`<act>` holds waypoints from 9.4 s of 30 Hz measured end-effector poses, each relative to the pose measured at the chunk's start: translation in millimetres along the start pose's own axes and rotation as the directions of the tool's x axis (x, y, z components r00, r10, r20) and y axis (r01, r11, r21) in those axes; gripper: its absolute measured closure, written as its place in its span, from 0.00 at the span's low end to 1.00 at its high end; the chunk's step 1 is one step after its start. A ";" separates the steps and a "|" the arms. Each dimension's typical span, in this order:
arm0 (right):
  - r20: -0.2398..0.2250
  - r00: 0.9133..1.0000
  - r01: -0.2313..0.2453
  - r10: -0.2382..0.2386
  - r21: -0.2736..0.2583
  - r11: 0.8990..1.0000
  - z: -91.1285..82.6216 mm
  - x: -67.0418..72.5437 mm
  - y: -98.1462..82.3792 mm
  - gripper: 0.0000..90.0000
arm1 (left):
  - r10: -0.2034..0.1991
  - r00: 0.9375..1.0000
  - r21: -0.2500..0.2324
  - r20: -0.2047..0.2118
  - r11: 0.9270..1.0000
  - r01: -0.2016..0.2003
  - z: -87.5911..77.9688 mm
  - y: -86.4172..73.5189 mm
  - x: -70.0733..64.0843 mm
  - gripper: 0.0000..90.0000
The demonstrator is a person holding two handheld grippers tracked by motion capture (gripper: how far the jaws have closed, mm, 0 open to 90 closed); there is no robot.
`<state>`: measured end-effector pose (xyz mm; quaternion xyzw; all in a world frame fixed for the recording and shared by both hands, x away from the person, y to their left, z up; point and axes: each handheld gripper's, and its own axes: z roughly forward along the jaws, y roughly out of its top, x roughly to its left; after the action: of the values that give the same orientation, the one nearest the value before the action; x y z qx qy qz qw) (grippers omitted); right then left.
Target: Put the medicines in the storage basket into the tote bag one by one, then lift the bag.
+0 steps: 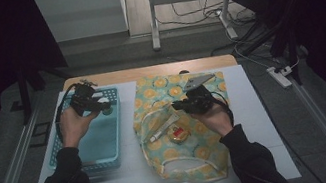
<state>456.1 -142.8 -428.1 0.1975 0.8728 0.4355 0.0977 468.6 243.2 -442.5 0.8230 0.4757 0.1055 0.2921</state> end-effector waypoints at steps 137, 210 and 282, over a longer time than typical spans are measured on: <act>0.018 1.000 0.000 0.000 -0.017 1.000 -2.8 -0.9 0.2 1.00 | 0.347 0.867 -0.187 0.358 0.936 -0.298 41.2 8.8 -196.6 0.08; 0.009 1.000 0.015 -0.015 -0.008 1.000 -1.3 4.5 0.9 1.00 | 0.438 0.861 -0.020 0.258 0.894 -0.449 106.6 -50.2 -221.7 0.05; -0.046 0.999 0.015 -0.016 -0.024 1.000 -21.0 7.9 22.8 1.00 | 0.271 0.898 -0.134 0.347 0.962 -0.239 20.1 6.5 -194.9 1.00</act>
<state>447.7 -142.2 -397.2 0.1793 0.8711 0.4496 0.0833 380.0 68.5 -434.6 0.8697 0.2968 0.0105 0.3942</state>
